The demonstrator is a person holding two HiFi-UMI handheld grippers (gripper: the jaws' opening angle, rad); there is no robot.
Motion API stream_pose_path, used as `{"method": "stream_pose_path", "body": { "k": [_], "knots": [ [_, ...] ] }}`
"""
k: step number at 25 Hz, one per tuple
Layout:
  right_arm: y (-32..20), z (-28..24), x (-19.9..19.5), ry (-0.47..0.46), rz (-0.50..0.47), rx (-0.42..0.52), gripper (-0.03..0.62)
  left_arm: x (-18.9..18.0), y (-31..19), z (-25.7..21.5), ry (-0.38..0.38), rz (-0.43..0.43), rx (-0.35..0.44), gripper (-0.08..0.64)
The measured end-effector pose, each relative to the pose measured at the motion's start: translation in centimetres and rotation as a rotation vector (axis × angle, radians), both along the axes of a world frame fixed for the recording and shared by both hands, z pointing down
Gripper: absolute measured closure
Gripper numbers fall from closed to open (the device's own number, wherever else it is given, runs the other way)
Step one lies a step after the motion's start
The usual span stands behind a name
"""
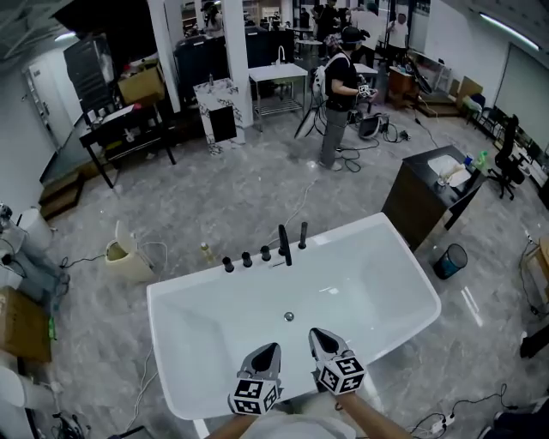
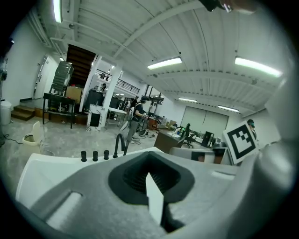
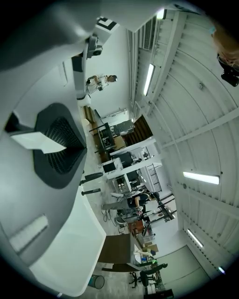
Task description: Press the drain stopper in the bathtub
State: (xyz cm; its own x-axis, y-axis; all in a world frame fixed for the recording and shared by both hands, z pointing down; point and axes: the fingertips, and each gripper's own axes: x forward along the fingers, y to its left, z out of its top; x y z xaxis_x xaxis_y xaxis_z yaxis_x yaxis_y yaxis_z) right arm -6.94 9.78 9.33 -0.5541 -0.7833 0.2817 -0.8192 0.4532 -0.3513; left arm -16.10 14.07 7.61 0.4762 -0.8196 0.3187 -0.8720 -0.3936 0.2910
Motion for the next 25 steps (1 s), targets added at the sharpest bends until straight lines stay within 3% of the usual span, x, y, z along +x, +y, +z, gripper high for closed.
{"method": "stream_pose_path", "body": {
  "k": [6,15,20,25],
  "knots": [
    [2.8,-4.3,-0.6,0.010,-0.025,0.059,0.589,-1.0,2.7,-5.0,-0.022,0.011,0.077,0.563],
    [7.6,-9.1,-4.0,-0.102,-0.046,0.109,0.589,-6.2,8.7,-7.9,-0.002,-0.094,0.041,0.563],
    [10.5,-11.9,-4.2,-0.133,-0.043,0.175,0.589,-5.1,10.7,-8.9,-0.007,-0.093,0.062,0.563],
    [13.9,-13.0,-5.8,-0.102,-0.077,0.211,0.589,-4.6,12.3,-9.6,-0.011,-0.077,0.073,0.563]
  ]
}}
